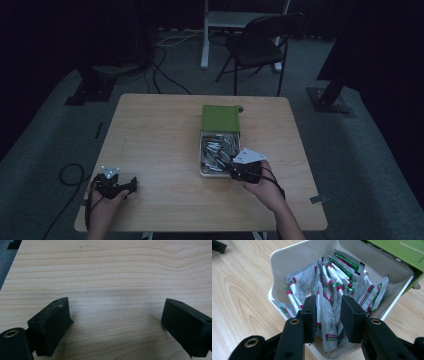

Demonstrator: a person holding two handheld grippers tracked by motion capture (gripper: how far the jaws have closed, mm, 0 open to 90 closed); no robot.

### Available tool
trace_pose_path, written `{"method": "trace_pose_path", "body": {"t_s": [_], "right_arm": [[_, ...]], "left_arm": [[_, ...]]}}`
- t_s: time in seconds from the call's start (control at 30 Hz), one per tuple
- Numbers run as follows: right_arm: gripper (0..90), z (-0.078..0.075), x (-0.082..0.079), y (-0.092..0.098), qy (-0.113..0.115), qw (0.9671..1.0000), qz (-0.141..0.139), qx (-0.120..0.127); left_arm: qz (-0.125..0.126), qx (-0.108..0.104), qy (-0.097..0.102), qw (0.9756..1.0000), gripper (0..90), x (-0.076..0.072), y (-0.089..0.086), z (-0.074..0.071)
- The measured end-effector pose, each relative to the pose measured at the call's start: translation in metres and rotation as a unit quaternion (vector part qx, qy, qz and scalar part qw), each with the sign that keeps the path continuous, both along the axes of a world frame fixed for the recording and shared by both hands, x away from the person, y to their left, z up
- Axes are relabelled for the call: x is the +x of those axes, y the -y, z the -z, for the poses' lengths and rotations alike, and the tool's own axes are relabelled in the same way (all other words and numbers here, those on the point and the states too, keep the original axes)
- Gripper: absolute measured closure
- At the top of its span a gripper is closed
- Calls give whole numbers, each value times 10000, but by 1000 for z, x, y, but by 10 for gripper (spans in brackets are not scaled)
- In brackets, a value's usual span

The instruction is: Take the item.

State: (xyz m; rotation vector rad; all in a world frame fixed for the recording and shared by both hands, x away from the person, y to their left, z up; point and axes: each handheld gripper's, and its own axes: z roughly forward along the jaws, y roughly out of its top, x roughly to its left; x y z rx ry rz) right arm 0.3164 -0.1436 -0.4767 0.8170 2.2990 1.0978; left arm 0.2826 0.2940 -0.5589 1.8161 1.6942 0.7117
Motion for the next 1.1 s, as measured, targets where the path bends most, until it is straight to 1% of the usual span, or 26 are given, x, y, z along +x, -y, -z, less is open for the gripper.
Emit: {"method": "trace_pose_path", "body": {"t_s": [0.03,0.23,0.37,0.53,0.67,0.8,1.0,1.03,1.07,1.1], "right_arm": [[678,3,1,-1,1,10000,50,-10],[689,9,4,-4,-52,10000,37,-72],[692,14,5,-7,-68,9996,20,-264],[714,20,7,-11,-134,9995,-10,-276],[729,20,8,-12,-121,9995,-5,-306],[752,23,8,-15,-135,9991,5,-413],[775,24,8,-17,-160,9989,27,-431],[808,24,9,-18,-164,9988,47,-454],[808,24,9,-18,-164,9988,47,-454],[830,23,9,-18,-160,9988,103,-459]], "left_arm": [[-1,-2,0,10000,94,0,0,0],[0,-1,-1,10000,94,0,0,0],[-1,-2,0,10000,94,0,0,0],[0,-1,0,10000,94,0,0,0],[0,-1,0,10000,94,0,0,0],[0,-2,0,10000,94,0,0,0],[0,-1,0,10000,94,0,0,0],[0,-1,0,10000,94,0,0,0],[0,-2,0,10000,94,0,0,0],[0,-2,1,10000,94,0,0,0]]}}
